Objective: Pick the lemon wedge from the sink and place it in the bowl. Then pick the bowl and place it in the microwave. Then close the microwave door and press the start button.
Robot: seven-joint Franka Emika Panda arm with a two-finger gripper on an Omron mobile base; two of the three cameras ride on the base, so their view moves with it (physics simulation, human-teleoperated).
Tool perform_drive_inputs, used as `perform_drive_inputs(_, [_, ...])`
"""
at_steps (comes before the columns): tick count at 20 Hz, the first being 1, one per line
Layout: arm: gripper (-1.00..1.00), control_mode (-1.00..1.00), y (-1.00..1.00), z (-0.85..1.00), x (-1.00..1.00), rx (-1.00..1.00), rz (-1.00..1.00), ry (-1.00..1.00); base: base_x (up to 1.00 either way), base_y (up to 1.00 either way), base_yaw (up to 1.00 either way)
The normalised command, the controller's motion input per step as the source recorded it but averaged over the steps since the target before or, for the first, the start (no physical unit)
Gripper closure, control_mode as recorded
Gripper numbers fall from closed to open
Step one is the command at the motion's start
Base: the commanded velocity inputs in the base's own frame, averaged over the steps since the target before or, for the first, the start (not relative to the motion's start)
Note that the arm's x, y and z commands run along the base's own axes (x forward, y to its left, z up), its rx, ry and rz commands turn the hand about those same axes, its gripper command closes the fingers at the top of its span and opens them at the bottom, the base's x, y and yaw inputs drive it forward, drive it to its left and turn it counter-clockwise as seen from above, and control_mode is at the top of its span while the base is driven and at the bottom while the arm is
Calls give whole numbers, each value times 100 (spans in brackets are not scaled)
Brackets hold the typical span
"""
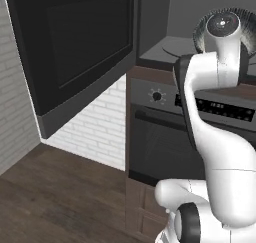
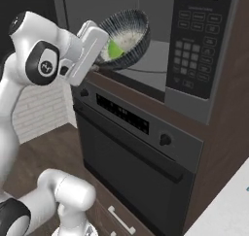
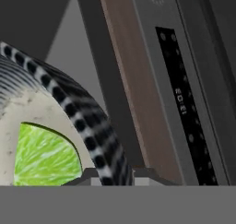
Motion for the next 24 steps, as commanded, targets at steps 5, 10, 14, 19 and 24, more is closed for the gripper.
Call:
perform_drive_inputs(5, [100, -100, -47, 0, 59, 7, 4, 0, 0, 0, 0])
perform_drive_inputs(10, [100, -100, -36, 0, 66, 5, 7, 0, 0, 0, 0])
perform_drive_inputs(14, [100, -100, -15, -3, 68, 0, 7, 0, 0, 0, 0])
perform_drive_inputs(19, [100, -100, -2, -39, 29, 0, 5, 0, 0, 0, 0])
perform_drive_inputs(24, [-100, -100, 0, -41, 0, 0, 1, -3, 0, 0, 0])
